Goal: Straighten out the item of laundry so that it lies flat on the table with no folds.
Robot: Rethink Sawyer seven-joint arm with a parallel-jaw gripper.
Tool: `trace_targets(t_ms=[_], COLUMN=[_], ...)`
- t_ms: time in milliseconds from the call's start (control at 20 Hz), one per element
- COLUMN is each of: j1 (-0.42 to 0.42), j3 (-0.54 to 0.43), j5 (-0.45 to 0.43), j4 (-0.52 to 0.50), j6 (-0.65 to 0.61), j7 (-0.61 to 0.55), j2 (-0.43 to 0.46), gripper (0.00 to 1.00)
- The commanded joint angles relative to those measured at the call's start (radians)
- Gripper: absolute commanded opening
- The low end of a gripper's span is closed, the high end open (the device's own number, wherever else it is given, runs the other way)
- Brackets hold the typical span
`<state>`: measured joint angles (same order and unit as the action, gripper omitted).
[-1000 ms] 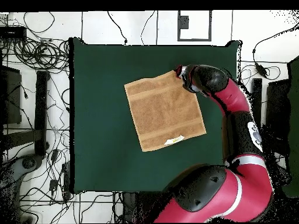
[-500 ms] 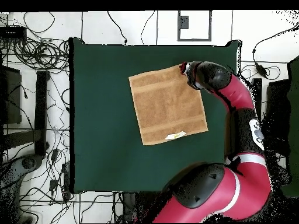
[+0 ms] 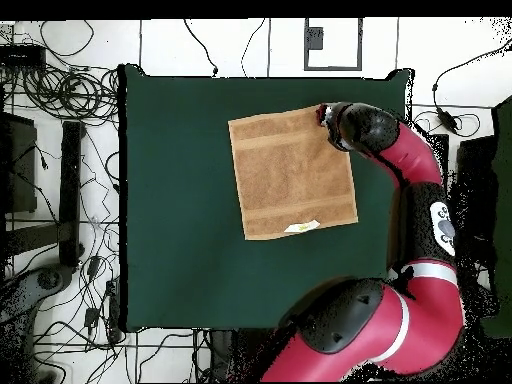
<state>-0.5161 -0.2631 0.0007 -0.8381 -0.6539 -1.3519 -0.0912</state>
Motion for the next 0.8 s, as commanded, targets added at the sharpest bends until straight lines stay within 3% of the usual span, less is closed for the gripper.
trace_targets(t_ms=[50, 300, 550, 800], j1=[0.041, 0.085, 0.059, 0.025], j3=[0.058, 0.144, 0.141, 0.113], j5=[-0.115, -0.170, -0.172, -0.165], j4=[-0.195, -0.470, -0.583, -0.632], j6=[-0.018, 0.071, 0.119, 0.136], j7=[0.007, -0.126, -0.162, -0.138], j2=[-0.107, -0.313, -0.396, -0.417], gripper=[1.00, 1.00, 1.00, 1.00])
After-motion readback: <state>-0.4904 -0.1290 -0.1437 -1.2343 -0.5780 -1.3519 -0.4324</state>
